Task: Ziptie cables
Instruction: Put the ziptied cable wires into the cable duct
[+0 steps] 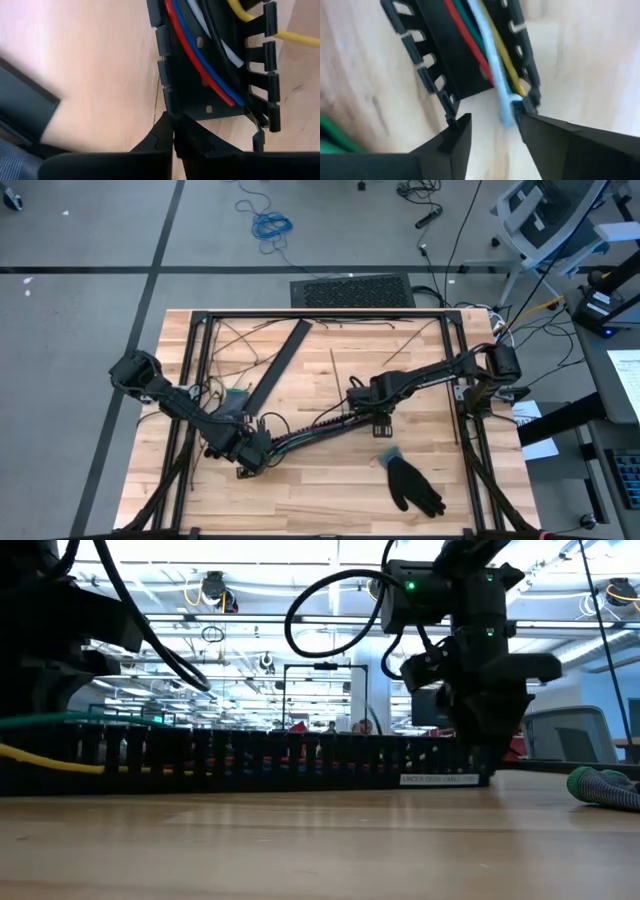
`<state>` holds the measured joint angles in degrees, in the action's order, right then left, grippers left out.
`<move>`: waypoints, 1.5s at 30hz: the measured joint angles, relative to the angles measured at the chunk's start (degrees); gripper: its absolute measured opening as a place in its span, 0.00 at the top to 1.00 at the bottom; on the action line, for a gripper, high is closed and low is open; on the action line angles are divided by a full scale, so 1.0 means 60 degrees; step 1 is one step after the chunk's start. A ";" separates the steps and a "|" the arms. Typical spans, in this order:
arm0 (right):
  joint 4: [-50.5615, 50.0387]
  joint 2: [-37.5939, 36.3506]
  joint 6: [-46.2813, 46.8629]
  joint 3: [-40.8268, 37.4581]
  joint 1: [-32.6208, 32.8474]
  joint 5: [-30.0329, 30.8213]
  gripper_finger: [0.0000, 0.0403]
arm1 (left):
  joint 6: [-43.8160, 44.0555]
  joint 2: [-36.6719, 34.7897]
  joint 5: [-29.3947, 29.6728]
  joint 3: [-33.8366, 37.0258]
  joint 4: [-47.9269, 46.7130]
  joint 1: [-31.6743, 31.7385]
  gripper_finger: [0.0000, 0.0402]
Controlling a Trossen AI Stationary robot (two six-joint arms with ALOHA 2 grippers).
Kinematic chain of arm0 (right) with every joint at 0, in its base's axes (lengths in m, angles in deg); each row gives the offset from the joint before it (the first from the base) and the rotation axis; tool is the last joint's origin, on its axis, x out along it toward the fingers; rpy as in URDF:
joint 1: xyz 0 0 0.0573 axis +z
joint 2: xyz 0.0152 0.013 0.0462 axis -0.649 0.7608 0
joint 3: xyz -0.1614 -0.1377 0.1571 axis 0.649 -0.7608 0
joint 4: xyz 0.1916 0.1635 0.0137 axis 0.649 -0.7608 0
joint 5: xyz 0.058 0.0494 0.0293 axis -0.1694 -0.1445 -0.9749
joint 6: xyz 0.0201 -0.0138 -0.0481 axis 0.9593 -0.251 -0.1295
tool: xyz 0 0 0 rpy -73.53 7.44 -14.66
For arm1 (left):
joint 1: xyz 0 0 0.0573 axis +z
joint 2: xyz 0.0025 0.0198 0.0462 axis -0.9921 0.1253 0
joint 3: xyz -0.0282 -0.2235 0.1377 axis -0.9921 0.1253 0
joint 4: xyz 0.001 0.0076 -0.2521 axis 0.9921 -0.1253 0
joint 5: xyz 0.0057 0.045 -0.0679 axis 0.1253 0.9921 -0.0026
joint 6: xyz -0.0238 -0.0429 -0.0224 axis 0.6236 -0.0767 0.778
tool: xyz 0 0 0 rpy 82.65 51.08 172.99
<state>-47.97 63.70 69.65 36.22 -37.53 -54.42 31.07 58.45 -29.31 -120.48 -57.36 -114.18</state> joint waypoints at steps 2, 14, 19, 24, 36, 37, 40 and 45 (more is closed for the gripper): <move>0.0237 -0.0062 -0.0085 0.0035 0.0000 0.0275 0.57 | -0.0003 0.0014 0.0229 -0.0011 0.0109 0.0017 0.91; -0.0171 -0.0953 -0.0760 0.0051 -0.0103 0.0624 0.47 | 0.0000 0.0000 -0.0188 -0.0735 -0.0865 0.0055 0.77; -0.0539 -0.1352 -0.0829 0.0047 -0.0337 0.1741 0.47 | 0.0248 0.0000 -0.0281 -0.1041 -0.1807 0.0029 0.77; -0.0532 -0.1507 -0.0804 0.0045 -0.0805 0.1799 0.47 | 0.0251 -0.0032 0.0515 -0.1483 -0.2878 -0.0051 0.77; -0.0051 -0.1515 -0.1550 0.0040 -0.1562 0.1169 0.47 | -0.0823 -0.0882 0.0116 -0.1847 -0.0464 0.0979 0.77; 0.0065 -0.1515 -0.1566 0.0040 -0.1572 0.1086 0.47 | -0.1132 -0.0882 -0.0285 -0.1847 -0.0128 0.1101 0.77; 0.0405 -0.1515 -0.1579 0.0040 -0.1618 0.0877 0.47 | -0.1751 -0.0867 -0.0376 -0.1847 0.0325 0.1395 0.77; 0.0848 -0.1515 -0.1429 0.0040 -0.1608 0.0447 0.47 | -0.1768 -0.0782 0.0888 -0.1836 0.0555 0.2246 0.77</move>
<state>-42.88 54.61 61.08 36.46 -47.18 -51.74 20.46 53.76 -23.99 -131.50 -54.03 -100.71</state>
